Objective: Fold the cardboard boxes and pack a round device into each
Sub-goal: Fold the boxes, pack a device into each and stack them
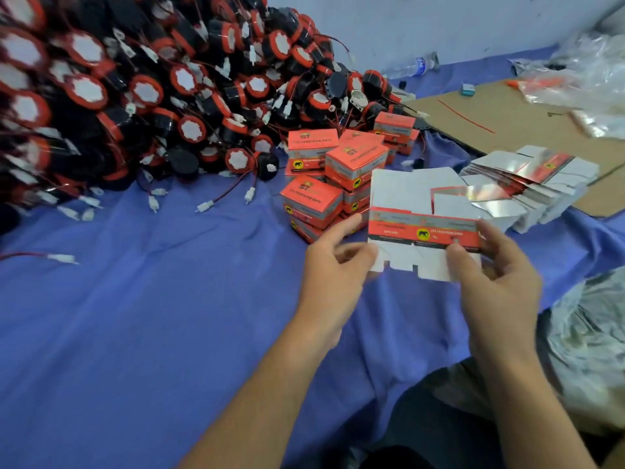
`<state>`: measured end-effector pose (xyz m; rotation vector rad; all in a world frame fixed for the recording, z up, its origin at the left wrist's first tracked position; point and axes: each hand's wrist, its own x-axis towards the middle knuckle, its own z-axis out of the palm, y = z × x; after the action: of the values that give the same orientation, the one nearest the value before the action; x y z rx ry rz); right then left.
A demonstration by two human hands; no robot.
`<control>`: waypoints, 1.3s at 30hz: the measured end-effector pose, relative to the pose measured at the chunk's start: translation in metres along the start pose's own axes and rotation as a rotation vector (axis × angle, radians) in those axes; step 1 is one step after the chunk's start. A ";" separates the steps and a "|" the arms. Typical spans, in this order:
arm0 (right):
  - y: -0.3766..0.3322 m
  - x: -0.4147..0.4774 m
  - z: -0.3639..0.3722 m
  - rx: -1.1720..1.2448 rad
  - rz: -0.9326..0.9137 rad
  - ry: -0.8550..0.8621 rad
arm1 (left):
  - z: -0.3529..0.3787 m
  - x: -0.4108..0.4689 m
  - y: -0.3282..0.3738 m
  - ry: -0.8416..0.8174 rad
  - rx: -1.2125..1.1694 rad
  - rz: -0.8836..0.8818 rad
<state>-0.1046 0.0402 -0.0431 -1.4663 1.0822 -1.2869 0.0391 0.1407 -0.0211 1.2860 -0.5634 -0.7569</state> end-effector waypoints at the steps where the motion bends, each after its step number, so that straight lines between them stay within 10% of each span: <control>1: -0.003 -0.011 0.005 0.050 -0.004 -0.039 | -0.016 -0.009 0.002 0.011 0.030 0.031; 17: -0.030 -0.154 0.143 0.373 -0.012 -0.810 | -0.250 -0.135 0.010 0.465 0.218 0.186; 27: -0.020 -0.178 0.187 0.057 -0.118 -0.947 | -0.289 -0.160 -0.009 0.530 0.840 0.371; 39: -0.007 -0.177 0.189 -0.015 -0.098 -0.983 | -0.295 -0.157 -0.015 0.480 0.746 0.336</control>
<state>0.0687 0.2265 -0.0913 -1.8538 0.3573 -0.4595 0.1558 0.4466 -0.0905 1.9162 -0.6665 0.0840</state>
